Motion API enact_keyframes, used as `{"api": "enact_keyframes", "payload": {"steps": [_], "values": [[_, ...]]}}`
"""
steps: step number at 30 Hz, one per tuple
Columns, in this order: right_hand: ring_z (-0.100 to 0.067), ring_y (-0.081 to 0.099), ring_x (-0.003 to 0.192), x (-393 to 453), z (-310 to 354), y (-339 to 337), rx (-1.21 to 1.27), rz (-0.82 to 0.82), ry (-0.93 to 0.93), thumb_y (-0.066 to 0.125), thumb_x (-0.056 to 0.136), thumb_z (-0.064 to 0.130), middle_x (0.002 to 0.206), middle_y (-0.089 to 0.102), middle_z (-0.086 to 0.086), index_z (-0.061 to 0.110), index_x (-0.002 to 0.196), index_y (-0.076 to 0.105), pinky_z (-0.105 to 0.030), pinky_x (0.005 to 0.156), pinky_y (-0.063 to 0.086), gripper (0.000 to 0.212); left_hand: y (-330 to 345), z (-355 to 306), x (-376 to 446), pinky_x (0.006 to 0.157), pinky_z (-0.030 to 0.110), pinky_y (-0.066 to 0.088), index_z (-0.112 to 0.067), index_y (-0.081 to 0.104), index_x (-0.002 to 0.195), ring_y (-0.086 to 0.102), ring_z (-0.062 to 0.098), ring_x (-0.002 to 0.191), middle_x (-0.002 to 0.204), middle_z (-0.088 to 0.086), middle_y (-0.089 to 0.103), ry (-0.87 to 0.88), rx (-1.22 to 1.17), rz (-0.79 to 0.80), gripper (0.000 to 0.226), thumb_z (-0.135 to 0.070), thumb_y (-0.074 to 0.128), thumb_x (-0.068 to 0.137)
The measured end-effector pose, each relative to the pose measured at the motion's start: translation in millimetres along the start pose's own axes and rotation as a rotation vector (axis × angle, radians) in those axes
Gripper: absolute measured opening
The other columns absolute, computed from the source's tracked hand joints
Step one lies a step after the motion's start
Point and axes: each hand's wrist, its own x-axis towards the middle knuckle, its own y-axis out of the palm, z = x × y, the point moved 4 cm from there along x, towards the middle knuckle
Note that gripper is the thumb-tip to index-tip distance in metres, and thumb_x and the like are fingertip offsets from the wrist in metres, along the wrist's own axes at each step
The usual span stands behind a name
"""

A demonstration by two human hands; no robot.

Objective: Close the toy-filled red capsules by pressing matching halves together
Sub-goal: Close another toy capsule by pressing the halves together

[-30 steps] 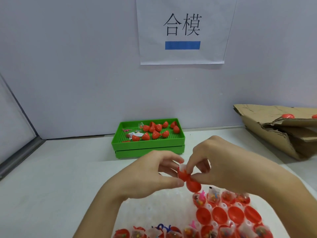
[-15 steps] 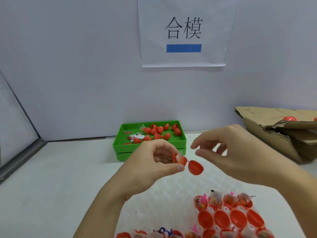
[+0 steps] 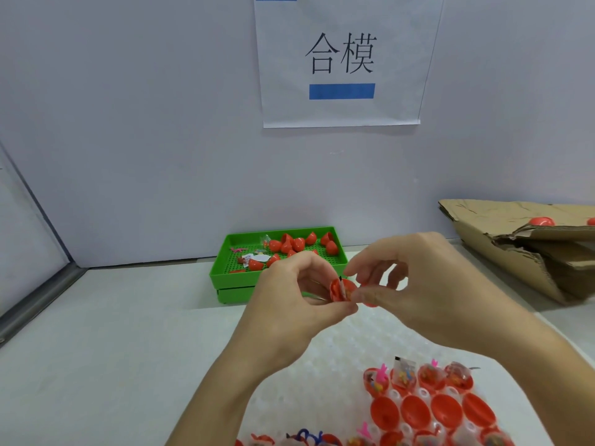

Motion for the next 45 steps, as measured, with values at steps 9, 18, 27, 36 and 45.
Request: {"api": "enact_keyframes", "payload": {"steps": [9,18,27,36,45], "values": [[0.000,0.065,0.079,0.0,2.9,0.6,0.078,-0.059,-0.034,0.069,0.077,0.052,0.077,0.068,0.021,0.035,0.086,0.076,-0.014,0.066,0.050,0.020,0.2,0.0,1.2,0.071,0.020,0.058,-0.019,0.066,0.083,0.072,0.010,0.078,0.080,-0.006,0.073,0.027,-0.021,-0.033,0.027,-0.009,0.088,0.071],[-0.001,0.064,0.078,0.6,0.9,0.5,0.000,-0.073,-0.037,0.073,0.083,0.041,0.072,0.067,0.017,0.035,0.089,0.076,-0.015,0.068,0.049,0.008,-0.2,-1.3,0.7,0.074,0.024,0.060,-0.021,0.066,0.084,0.072,0.010,0.080,0.081,-0.006,0.073,0.051,0.017,-0.045,0.027,-0.010,0.087,0.072],[-0.001,0.057,0.091,1.3,7.0,7.9,-0.085,-0.085,-0.045,0.060,0.080,0.054,0.087,0.061,0.020,0.042,0.088,0.070,-0.011,0.065,0.039,0.018,0.6,-4.5,-0.1,0.075,0.028,0.061,-0.026,0.066,0.082,0.070,0.008,0.079,0.081,-0.008,0.072,0.077,0.023,-0.065,0.023,-0.022,0.086,0.074],[0.004,0.060,0.101,2.4,-7.9,-3.6,0.049,-0.101,0.050,0.053,0.083,0.063,0.102,0.066,0.024,0.041,0.111,0.066,-0.016,0.079,0.050,0.037,-5.3,-0.8,1.2,0.075,0.025,0.060,-0.019,0.066,0.089,0.071,0.010,0.082,0.083,-0.004,0.072,0.050,-0.053,-0.116,0.029,-0.010,0.087,0.072],[-0.010,0.073,0.095,3.1,-33.5,-4.5,0.399,0.163,0.183,0.074,0.078,0.037,0.101,0.077,0.010,0.031,0.109,0.072,-0.034,0.085,0.058,0.032,-7.3,-1.2,3.3,0.072,0.014,0.055,-0.019,0.072,0.088,0.072,0.007,0.081,0.083,-0.006,0.075,0.069,-0.184,-0.146,0.027,-0.004,0.086,0.071]]}}
